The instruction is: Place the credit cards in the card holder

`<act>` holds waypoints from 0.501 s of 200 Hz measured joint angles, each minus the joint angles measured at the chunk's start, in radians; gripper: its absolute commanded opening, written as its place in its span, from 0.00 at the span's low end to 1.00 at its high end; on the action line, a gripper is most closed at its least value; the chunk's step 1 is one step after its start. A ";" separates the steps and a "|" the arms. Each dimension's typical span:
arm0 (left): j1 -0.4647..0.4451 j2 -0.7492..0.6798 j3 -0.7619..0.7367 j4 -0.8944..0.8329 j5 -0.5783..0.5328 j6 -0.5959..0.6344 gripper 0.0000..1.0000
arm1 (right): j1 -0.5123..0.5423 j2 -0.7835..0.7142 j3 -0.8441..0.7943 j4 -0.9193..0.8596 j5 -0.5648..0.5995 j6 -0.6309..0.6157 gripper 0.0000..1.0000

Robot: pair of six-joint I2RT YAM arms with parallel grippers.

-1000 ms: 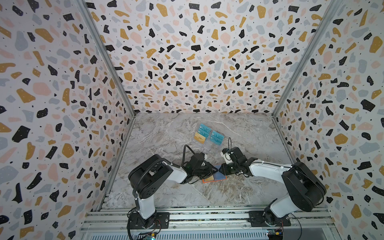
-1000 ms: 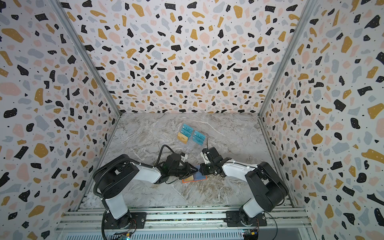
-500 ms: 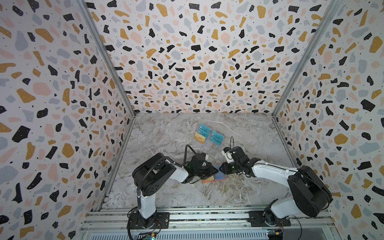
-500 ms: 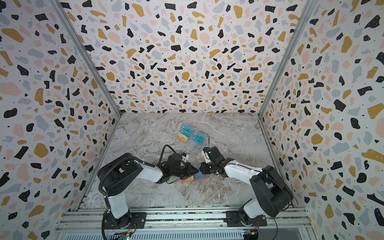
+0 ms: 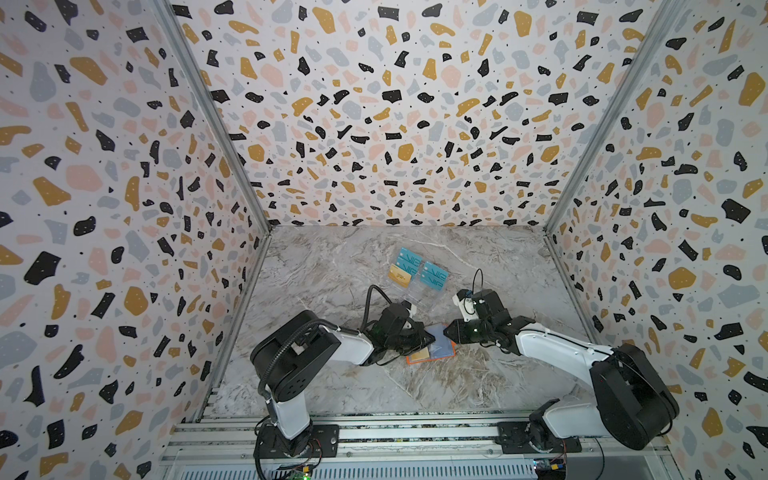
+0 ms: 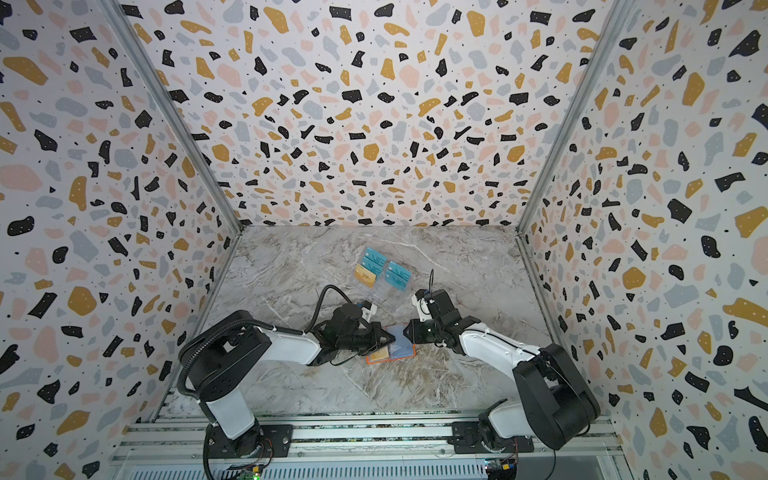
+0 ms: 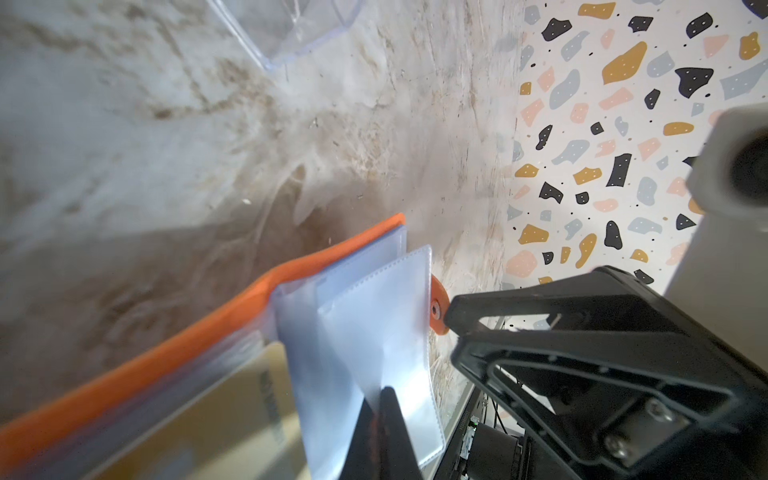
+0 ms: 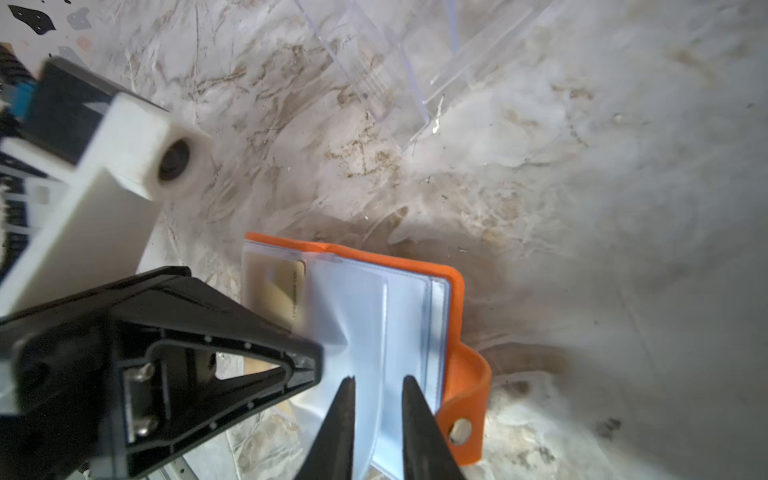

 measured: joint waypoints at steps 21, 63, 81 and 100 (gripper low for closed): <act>0.001 -0.010 -0.023 0.000 0.000 0.005 0.00 | -0.006 0.022 -0.011 0.010 -0.012 0.000 0.22; 0.003 -0.025 -0.056 0.003 0.000 0.005 0.00 | -0.020 0.051 -0.034 0.031 -0.030 0.001 0.21; 0.004 -0.031 -0.063 0.011 0.001 0.005 0.00 | -0.025 0.060 -0.036 0.038 -0.045 0.000 0.19; 0.005 -0.032 -0.065 0.019 0.002 0.005 0.00 | -0.025 0.065 -0.041 0.057 -0.074 0.000 0.19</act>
